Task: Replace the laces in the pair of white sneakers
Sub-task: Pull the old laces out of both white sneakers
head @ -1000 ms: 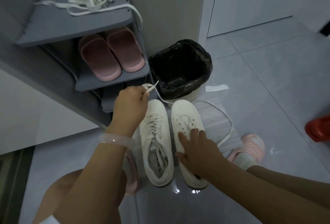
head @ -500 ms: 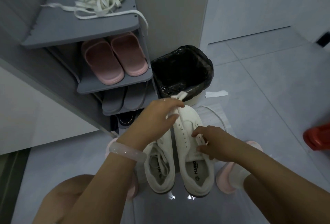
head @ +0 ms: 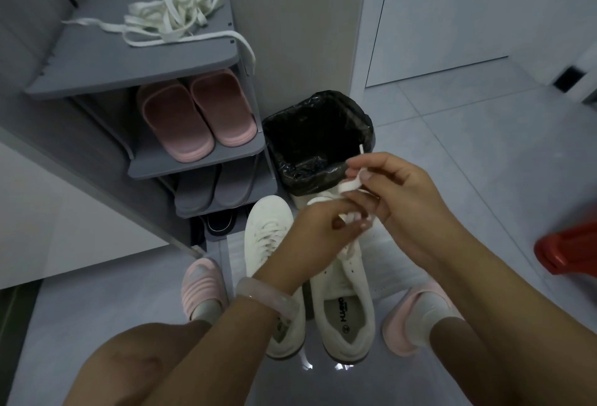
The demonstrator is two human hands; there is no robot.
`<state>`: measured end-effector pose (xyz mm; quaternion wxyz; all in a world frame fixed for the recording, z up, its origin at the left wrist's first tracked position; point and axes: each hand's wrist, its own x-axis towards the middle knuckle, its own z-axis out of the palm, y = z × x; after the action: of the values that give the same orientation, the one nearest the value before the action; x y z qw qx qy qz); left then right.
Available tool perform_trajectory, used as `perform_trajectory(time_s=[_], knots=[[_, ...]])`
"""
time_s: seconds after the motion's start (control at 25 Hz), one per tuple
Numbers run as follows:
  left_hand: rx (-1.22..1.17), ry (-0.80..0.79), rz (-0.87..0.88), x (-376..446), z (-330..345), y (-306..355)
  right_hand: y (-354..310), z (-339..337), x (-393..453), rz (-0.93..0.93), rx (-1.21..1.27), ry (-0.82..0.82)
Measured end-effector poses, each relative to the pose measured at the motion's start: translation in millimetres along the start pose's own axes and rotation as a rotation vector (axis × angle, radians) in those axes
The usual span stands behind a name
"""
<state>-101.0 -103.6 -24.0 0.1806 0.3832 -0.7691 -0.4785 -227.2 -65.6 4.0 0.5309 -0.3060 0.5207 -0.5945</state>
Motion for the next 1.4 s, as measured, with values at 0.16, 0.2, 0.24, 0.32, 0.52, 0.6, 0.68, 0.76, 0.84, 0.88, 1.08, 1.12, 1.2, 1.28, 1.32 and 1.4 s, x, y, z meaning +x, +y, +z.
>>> perform_trajectory(time_s=[0.16, 0.2, 0.24, 0.32, 0.52, 0.6, 0.68, 0.76, 0.84, 0.88, 1.08, 1.12, 1.2, 1.28, 1.32, 1.4], knots=[[-0.189, 0.027, -0.015, 5, -13, 2, -9, -16, 0, 0.072, 0.064, -0.154], [-0.2, 0.0, -0.025, 3, -11, 4, -8, -15, -3, 0.077, 0.018, -0.204], [-0.197, -0.034, -0.033, 1, -8, 5, -7, -14, -4, 0.082, -0.019, -0.242], [-0.157, -0.098, -0.018, -3, -6, 8, -11, -13, -5, 0.082, -0.036, -0.29], [-0.34, -0.237, 0.071, -10, -35, 36, -16, -30, 2, -0.004, -0.491, -0.545], [-0.376, -0.172, 0.086, -13, -47, 46, 2, -24, 0, 0.136, -0.687, -0.708], [-0.349, 0.037, 0.084, -13, -63, 46, 17, -19, 0, 0.153, -0.796, -0.633], [-0.268, 0.3, 0.037, -13, -84, 37, 22, -29, 5, 0.171, -0.749, -0.345], [0.027, 0.402, 0.014, -13, -97, 28, 20, -32, 10, 0.318, -0.308, -0.079], [0.236, 0.367, 0.008, -12, -96, 23, 19, -29, 10, 0.381, -0.047, -0.066], [0.732, -0.015, 0.156, -5, -39, 2, 18, 26, -1, 0.455, 0.251, -0.297], [0.727, -0.014, 0.221, -6, -32, -2, 22, 32, 1, 0.425, 0.153, -0.265], [0.633, -0.024, 0.277, -7, -32, -5, 27, 37, 7, 0.384, 0.066, -0.121], [0.466, -0.006, 0.216, -15, -44, 1, 26, 38, 21, 0.344, 0.111, -0.002], [0.418, 0.074, 0.173, -17, -53, 4, 21, 40, 32, 0.316, 0.131, 0.051], [0.428, 0.243, 0.107, -19, -73, 3, -1, 47, 66, 0.241, 0.201, 0.155]])
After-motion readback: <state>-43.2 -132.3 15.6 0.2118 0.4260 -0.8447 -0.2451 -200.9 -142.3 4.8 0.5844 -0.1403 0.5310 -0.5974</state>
